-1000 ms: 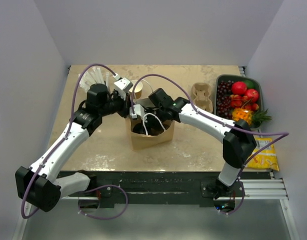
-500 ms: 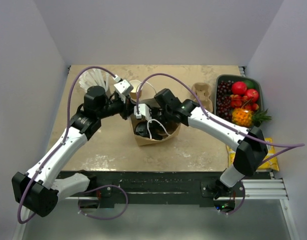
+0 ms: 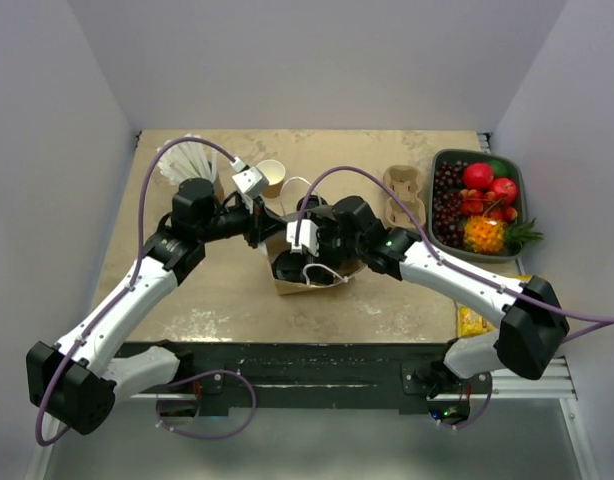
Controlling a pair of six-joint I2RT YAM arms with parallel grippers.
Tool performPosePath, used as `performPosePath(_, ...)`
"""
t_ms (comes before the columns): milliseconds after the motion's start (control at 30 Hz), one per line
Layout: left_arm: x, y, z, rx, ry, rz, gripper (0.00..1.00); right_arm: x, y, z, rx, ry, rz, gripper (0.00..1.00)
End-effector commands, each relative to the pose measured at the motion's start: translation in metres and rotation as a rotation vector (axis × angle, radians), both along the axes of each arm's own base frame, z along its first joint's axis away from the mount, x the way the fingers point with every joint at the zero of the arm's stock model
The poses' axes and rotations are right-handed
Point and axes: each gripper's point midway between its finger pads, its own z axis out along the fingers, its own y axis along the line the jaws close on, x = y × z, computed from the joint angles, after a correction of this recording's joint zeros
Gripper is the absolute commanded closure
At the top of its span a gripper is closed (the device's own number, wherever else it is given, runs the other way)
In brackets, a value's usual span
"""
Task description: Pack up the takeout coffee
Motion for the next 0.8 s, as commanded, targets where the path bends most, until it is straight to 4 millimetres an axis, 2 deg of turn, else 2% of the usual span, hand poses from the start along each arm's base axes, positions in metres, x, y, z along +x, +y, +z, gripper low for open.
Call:
performPosePath(0,-0.013,-0.007,0.005,-0.03,0.004,-0.063,1.0,0.013,0.012,0.048,0.127,-0.154,0.026,0.01)
performPosePath(167,-0.006,-0.008,0.003,-0.02,0.002,-0.047,1.0,-0.006,0.019,0.065,0.165,-0.114,0.123,0.01)
performPosePath(333,0.005,-0.009,0.001,-0.022,0.029,-0.013,1.0,-0.017,0.013,0.057,0.107,-0.08,0.176,0.01)
performPosePath(767,0.016,-0.008,0.012,-0.022,-0.016,0.023,1.0,-0.024,-0.001,0.074,0.042,-0.058,0.178,0.01)
